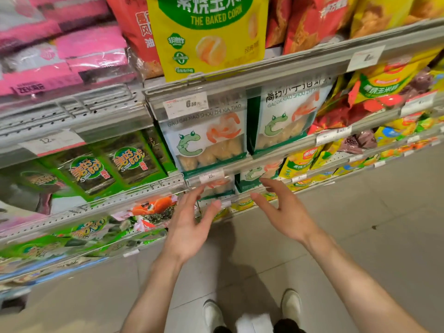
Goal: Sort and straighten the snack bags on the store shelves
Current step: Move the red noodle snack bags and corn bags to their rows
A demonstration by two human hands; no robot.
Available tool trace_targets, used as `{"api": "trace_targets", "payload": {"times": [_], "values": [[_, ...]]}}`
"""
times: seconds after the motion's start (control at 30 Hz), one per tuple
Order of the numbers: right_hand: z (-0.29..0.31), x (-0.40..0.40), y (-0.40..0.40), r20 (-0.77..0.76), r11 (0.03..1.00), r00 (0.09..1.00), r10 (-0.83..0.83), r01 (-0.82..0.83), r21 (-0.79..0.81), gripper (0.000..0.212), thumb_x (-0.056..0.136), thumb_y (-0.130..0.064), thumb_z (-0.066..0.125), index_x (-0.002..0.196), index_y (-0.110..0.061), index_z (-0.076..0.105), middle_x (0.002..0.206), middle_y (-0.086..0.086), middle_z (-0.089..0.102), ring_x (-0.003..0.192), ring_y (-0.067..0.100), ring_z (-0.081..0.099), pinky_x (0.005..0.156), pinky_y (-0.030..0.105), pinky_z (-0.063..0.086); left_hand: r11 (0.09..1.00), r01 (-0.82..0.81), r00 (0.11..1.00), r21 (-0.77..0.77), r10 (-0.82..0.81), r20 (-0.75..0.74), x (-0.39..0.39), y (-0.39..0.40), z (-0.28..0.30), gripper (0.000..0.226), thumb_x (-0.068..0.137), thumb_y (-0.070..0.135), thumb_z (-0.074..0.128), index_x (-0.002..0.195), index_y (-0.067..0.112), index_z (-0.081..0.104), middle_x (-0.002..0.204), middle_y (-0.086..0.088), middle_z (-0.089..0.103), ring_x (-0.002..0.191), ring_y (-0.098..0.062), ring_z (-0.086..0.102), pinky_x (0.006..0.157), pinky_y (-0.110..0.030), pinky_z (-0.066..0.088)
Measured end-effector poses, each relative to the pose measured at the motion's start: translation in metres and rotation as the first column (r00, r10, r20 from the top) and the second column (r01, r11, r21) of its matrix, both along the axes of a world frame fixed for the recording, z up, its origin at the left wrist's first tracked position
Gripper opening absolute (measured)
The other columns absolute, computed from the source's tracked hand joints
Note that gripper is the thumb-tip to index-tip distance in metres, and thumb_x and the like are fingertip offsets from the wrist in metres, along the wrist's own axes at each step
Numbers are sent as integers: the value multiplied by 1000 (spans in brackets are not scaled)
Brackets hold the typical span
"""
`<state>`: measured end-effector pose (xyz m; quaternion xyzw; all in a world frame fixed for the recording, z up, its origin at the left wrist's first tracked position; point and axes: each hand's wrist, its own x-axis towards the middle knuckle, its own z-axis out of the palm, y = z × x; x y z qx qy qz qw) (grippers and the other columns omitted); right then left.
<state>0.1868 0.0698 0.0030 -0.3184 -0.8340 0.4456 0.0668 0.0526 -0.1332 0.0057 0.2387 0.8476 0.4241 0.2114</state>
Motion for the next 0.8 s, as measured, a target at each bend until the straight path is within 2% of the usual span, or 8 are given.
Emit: {"api": "trace_targets", "payload": {"times": [0.13, 0.23, 0.33, 0.43, 0.53, 0.63, 0.73, 0.8], "values": [[10, 54, 9, -45, 1000, 999, -15, 16, 22, 75, 85, -73, 50, 145, -27, 53, 139, -13, 58, 120, 1, 55, 104, 22, 41, 999, 36, 998, -7, -36, -43, 44, 10, 23, 69, 89, 76, 45, 148, 40, 45, 145, 16, 53, 138, -7, 47, 118, -44, 37], [13, 92, 29, -93, 999, 995, -49, 49, 2, 76, 85, -73, 50, 144, -27, 53, 138, -14, 58, 121, 1, 55, 108, 28, 43, 1000, 25, 998, 9, -25, -59, 81, 33, 32, 60, 92, 70, 49, 146, 43, 45, 143, 19, 55, 135, -4, 50, 116, -44, 41], [17, 132, 63, -151, 994, 983, -102, 96, -46, 68, 85, -67, 55, 140, -27, 55, 136, -12, 59, 121, 6, 56, 109, 32, 44, 1000, -1, 998, 17, 2, -65, 126, 69, 39, 62, 90, 77, 46, 144, 47, 45, 143, 21, 55, 131, -2, 53, 112, -45, 45], [25, 174, 106, -151, 993, 983, -109, 102, -52, 57, 90, -56, 60, 139, -27, 55, 135, -10, 59, 117, 6, 56, 106, 29, 43, 1000, -10, 998, 22, 11, -67, 172, 118, 46, 54, 94, 68, 51, 142, 44, 48, 131, 24, 59, 118, 4, 58, 107, -42, 48], [34, 216, 152, -149, 990, 979, -139, 135, -39, 63, 86, -64, 55, 138, -28, 57, 131, -11, 61, 115, 6, 57, 105, 31, 44, 999, -5, 998, 36, 7, -58, 208, 169, 52, 54, 93, 67, 50, 140, 40, 51, 127, 25, 61, 113, 8, 58, 103, -42, 51], [42, 247, 196, -166, 984, 970, -178, 175, -31, 65, 82, -69, 52, 135, -32, 57, 126, -13, 61, 113, 5, 58, 104, 29, 44, 999, 18, 998, 47, -15, -64, 230, 215, 58, 62, 91, 71, 48, 142, 36, 52, 128, 22, 62, 112, 7, 59, 99, -37, 53], [46, 265, 236, -175, 972, 956, -234, 234, -22, 66, 82, -65, 54, 136, -26, 59, 126, -11, 62, 113, 6, 58, 105, 32, 45, 997, 57, 996, 53, -52, -78, 237, 254, 64, 55, 89, 68, 47, 138, 42, 51, 127, 25, 61, 110, 13, 57, 93, -26, 52], [48, 270, 262, -170, 963, 948, -268, 269, -19, 63, 84, -62, 56, 136, -26, 58, 126, -10, 62, 114, 9, 59, 107, 36, 46, 994, 72, 994, 77, -66, -84, 234, 280, 66, 50, 93, 67, 49, 135, 40, 54, 124, 26, 62, 107, 13, 59, 96, -29, 52]]}}
